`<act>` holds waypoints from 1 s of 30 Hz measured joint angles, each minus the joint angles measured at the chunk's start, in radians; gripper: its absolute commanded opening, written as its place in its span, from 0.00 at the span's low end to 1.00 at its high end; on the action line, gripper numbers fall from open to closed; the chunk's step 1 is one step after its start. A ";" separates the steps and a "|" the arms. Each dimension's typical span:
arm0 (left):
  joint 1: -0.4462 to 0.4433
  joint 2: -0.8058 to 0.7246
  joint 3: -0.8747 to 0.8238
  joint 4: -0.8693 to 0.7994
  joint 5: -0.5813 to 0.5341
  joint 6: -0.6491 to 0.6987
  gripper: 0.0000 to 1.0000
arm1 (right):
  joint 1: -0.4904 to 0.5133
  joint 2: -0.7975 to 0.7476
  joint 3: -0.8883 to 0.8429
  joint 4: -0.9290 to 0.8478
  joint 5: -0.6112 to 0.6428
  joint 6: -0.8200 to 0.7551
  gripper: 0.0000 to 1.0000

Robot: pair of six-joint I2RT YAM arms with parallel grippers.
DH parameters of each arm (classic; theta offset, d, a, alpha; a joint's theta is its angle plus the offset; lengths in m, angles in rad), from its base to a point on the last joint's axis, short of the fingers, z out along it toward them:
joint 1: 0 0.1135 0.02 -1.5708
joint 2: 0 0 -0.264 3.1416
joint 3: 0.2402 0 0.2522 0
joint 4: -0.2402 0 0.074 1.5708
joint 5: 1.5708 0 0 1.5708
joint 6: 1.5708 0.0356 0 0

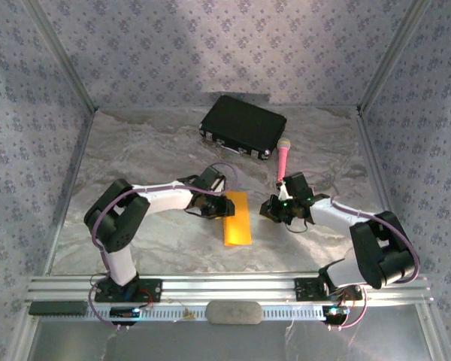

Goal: Fold a paper plane with a square sheet of paper (pick it up from the middle)
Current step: Hold the square sheet of paper at the center of the table.

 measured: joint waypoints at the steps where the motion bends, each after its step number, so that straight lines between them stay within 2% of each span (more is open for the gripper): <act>1: 0.000 0.001 0.000 0.000 0.000 0.000 0.38 | 0.000 0.002 0.000 0.000 0.000 0.000 0.13; 30: -0.002 0.022 0.030 -0.036 0.000 0.010 0.39 | 0.018 0.003 0.001 0.000 0.000 0.000 0.12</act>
